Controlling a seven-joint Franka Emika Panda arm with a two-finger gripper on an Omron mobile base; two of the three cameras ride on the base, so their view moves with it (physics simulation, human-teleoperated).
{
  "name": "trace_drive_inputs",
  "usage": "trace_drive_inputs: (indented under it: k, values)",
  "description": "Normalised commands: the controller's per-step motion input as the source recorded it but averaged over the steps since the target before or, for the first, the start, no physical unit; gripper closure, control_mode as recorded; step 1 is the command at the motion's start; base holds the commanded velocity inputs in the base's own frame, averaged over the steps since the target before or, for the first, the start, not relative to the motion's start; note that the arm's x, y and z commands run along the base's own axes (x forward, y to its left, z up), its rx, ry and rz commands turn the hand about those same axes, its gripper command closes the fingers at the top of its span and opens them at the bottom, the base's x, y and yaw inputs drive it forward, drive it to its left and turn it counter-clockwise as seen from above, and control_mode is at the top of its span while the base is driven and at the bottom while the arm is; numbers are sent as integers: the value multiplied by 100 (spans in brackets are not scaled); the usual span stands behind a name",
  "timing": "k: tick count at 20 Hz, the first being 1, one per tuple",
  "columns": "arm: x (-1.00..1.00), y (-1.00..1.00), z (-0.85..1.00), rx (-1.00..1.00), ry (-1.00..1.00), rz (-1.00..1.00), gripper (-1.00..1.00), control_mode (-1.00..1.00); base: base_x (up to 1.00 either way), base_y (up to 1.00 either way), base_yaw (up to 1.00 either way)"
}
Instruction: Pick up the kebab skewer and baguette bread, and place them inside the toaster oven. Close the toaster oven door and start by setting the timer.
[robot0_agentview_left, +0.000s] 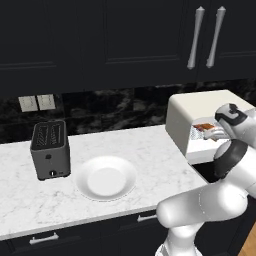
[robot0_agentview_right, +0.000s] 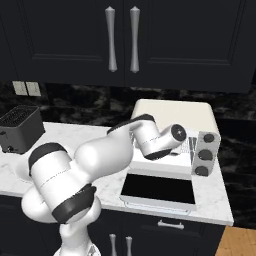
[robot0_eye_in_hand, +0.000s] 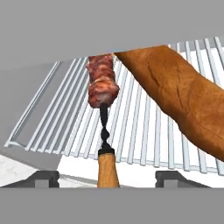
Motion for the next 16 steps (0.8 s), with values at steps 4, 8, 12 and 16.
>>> trace_drive_inputs:
  k: [4, 8, 12, 16]
  values:
    - [-26, -20, 41, 0, 0, -10, -100, -100, 0, 0, 0]
    - [-63, -49, 22, 0, 0, -8, -100, -100, 0, 0, 0]
    - [-81, -38, 0, 0, 0, -2, -100, -100, 0, 0, 0]
    - [-39, -19, -1, 0, 0, 0, -100, -100, 0, 0, 0]
